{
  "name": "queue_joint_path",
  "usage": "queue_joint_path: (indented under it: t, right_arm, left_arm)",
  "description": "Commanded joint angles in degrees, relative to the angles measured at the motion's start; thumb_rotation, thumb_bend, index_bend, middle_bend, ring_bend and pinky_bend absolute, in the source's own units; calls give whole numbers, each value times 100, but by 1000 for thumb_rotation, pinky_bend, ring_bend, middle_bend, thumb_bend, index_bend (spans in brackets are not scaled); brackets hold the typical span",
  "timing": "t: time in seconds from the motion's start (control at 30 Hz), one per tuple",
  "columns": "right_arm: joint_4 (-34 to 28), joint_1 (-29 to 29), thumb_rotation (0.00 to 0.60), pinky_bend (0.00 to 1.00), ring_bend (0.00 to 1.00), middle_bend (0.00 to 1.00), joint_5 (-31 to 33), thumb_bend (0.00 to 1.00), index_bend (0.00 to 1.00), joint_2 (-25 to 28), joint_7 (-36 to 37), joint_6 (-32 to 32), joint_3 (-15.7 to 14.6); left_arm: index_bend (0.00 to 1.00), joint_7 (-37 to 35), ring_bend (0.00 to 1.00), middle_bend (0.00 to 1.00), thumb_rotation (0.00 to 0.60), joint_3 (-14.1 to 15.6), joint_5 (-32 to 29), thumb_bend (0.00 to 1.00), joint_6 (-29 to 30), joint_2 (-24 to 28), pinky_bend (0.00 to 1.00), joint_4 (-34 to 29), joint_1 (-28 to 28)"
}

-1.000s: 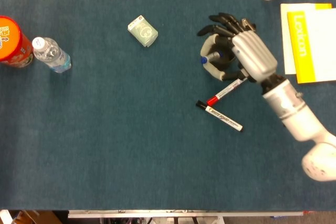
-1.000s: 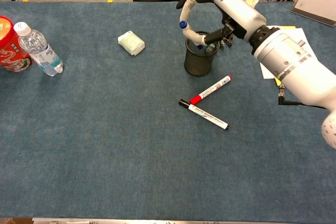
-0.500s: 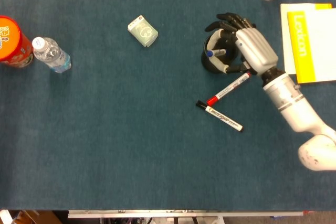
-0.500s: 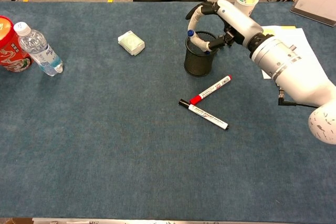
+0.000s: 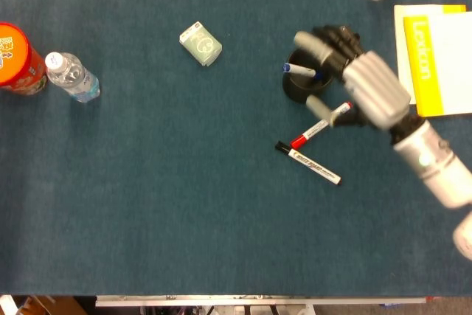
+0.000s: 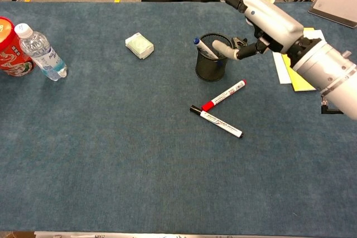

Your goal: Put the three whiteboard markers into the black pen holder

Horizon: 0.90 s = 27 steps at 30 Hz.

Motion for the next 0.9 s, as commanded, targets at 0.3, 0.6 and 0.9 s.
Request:
queue_joint_path:
  t: [0.3, 0.6, 0.9]
  right_arm:
    - [-233, 16, 600, 200, 166, 337, -450, 376, 431, 268, -777, -814, -940]
    - [570, 60, 600, 199, 168, 341, -170, 376, 469, -250, -1626, -1151, -815]
    - [1179, 127, 600, 192, 168, 341, -7, 376, 470, -708, -2051, -1367, -750]
  left_arm:
    - [217, -77, 215, 215, 600, 13, -12, 420, -43, -35, 170, 73, -3]
    - [217, -123, 215, 215, 600, 14, -46, 420, -30, -17, 170, 102, 28]
    - [217, -162, 215, 215, 600, 17, -65, 420, -47, -19, 170, 138, 36]
